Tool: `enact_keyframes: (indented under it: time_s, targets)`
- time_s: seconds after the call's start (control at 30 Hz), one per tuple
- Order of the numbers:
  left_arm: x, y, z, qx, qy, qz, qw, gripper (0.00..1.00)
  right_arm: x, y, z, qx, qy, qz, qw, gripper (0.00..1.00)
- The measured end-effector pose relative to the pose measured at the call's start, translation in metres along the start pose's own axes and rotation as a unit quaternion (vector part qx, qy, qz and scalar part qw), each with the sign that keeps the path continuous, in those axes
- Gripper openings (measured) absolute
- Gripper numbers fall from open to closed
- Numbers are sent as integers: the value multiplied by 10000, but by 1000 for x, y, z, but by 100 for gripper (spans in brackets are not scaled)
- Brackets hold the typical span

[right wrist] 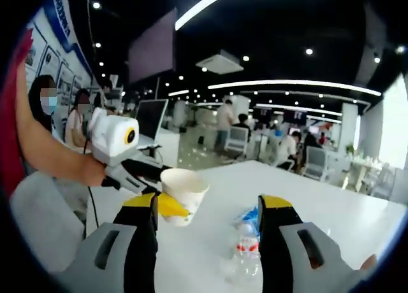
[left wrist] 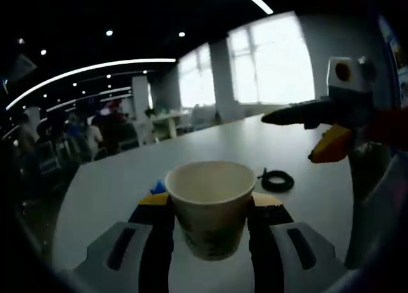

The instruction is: Arrange the tabletop items into an orderly group along one side of the table until the central work area is clear of visible clutter.

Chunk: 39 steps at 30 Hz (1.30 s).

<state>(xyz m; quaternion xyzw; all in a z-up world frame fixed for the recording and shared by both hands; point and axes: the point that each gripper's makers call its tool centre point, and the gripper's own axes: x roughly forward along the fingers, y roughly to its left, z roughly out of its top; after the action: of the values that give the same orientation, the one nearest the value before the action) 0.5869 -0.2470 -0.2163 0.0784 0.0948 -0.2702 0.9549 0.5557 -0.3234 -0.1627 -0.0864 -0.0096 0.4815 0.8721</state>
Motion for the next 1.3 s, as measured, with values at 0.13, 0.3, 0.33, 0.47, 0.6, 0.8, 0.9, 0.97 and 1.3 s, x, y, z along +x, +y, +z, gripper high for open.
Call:
enact_keyframes:
  time_s: [0.13,0.3,0.33,0.47,0.6,0.8,0.9,0.97,1.3]
  targets:
    - [0,3,-2,-65,-4,56,10000,43,-5,-1,8,-157,-411,-172,9989,66]
    - [2,8,-5,-122,-5,150,9998,43,-6,2,8,-69,-620,-173,9979,66]
    - [2,10,-5,-117,-7,170,9998,43,-5,2,6,-7,-635,-176,9978,66]
    - [4,22,-10,-177,-16,340,9993,43,-6,3,0,16,-573,-184,9982,64]
    - [6,36,-14,-208,-40,535,9983,43,-6,2,-2,30,-539,-190,9984,63]
    - [12,58,-19,-257,-82,876,9958,42,-8,-4,-6,60,-536,-275,9982,61]
    - [18,70,-24,-328,-99,1010,9943,42,-9,-9,-7,109,-566,-325,9978,61]
    - [20,75,-26,-399,-117,1062,9935,42,-9,-11,-9,125,-549,-337,9978,60]
    - [32,102,-43,-565,-161,1362,9889,42,-8,-17,-17,169,-482,-402,9979,57]
